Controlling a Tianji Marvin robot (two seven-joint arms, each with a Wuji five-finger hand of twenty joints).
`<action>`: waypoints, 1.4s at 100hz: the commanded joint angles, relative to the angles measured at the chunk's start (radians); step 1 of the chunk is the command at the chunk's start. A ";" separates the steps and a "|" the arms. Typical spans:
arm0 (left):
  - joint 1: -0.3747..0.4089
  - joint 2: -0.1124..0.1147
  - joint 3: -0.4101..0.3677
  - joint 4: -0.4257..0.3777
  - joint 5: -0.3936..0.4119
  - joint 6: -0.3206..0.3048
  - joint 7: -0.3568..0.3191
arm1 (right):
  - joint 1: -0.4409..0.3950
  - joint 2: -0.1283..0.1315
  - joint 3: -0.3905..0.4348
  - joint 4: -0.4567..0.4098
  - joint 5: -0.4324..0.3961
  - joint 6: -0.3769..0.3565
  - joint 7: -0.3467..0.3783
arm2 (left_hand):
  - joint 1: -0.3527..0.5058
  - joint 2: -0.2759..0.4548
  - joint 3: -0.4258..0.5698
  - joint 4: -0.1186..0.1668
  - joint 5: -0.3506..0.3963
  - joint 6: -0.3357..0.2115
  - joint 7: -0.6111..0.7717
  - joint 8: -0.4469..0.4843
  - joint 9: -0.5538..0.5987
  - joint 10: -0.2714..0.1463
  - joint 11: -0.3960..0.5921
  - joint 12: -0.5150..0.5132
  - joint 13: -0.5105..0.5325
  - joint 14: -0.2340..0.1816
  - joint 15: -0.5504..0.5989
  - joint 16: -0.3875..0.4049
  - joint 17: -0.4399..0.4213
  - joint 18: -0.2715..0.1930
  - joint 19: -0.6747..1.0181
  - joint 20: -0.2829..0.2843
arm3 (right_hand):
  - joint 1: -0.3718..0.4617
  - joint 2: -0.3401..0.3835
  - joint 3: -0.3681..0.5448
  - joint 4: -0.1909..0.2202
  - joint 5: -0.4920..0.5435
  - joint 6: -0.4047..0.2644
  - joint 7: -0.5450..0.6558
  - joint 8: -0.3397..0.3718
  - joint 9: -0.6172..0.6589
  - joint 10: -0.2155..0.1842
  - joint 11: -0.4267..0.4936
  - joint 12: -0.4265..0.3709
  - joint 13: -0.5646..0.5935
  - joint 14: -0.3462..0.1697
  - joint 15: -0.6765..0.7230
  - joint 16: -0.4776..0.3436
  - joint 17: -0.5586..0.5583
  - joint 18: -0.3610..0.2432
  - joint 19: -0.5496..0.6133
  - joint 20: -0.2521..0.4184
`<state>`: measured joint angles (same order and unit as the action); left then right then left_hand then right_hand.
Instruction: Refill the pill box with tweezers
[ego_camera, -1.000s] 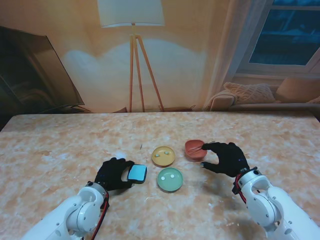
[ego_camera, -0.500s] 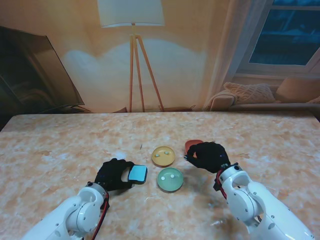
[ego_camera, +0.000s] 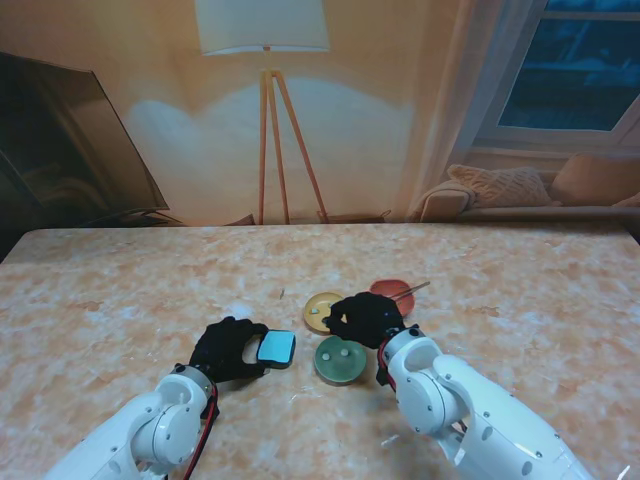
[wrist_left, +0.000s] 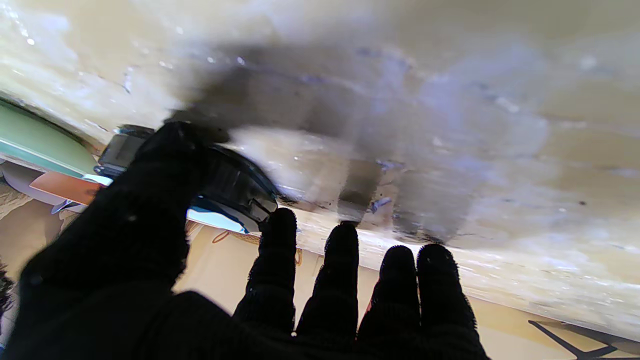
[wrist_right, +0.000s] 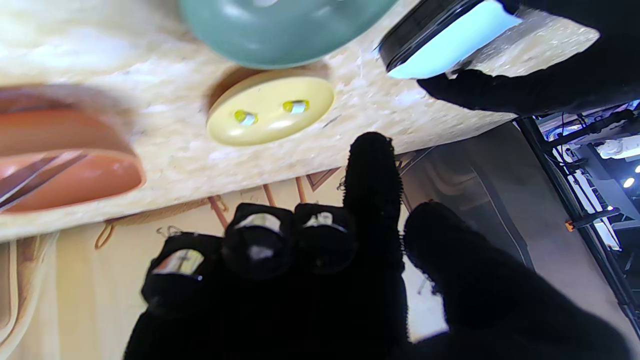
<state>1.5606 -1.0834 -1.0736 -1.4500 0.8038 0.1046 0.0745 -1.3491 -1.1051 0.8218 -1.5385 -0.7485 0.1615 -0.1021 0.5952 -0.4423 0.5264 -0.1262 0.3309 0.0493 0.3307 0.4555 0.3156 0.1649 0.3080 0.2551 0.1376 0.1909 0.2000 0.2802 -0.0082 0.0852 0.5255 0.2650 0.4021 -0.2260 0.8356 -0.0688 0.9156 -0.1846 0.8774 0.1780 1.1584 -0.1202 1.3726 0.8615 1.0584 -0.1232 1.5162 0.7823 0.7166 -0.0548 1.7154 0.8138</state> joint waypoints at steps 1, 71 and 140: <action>0.007 -0.004 -0.001 0.003 -0.003 -0.003 -0.014 | 0.006 -0.027 -0.023 0.020 0.017 0.007 0.020 | 0.056 0.050 0.031 0.030 0.101 -0.070 0.147 0.042 0.023 -0.006 0.014 0.015 0.010 -0.012 0.008 0.004 -0.005 -0.035 0.012 0.017 | -0.020 -0.028 0.025 0.008 0.007 0.015 0.019 -0.019 0.041 0.064 0.072 0.041 0.046 -0.103 0.050 0.025 0.007 -0.076 0.120 0.031; 0.010 -0.006 -0.011 0.014 -0.017 -0.024 -0.005 | 0.149 -0.107 -0.237 0.171 0.198 0.156 0.016 | 0.064 0.051 0.030 0.031 0.121 -0.067 0.164 0.045 0.037 -0.007 0.020 0.019 0.020 -0.020 0.010 0.005 -0.001 -0.036 0.017 0.019 | -0.013 -0.034 0.042 0.000 -0.031 0.023 0.036 -0.084 0.048 0.069 0.071 0.038 0.048 -0.097 0.053 0.035 0.000 -0.077 0.121 0.059; 0.022 -0.009 -0.020 0.017 -0.035 -0.027 0.004 | 0.201 -0.163 -0.299 0.252 0.273 0.209 -0.011 | 0.070 0.052 0.029 0.032 0.127 -0.067 0.178 0.049 0.047 -0.008 0.024 0.022 0.025 -0.027 0.010 0.005 0.000 -0.038 0.020 0.021 | -0.014 -0.018 0.035 0.001 -0.047 0.029 0.049 -0.110 0.043 0.070 0.066 0.028 0.046 -0.096 0.048 0.036 -0.005 -0.081 0.114 0.069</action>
<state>1.5709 -1.0896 -1.0936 -1.4389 0.7720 0.0778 0.0950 -1.1421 -1.2564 0.5247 -1.2873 -0.4795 0.3679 -0.1226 0.6316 -0.4398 0.5174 -0.1263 0.3951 0.0459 0.3965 0.4577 0.3381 0.1511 0.3071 0.2585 0.1486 0.1785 0.2011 0.2801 -0.0081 0.0632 0.5248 0.2651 0.4019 -0.2350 0.8609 -0.0688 0.8767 -0.1635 0.9003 0.0778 1.1584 -0.1206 1.3804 0.8615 1.0591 -0.1232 1.5222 0.7968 0.7168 -0.0552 1.7157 0.8596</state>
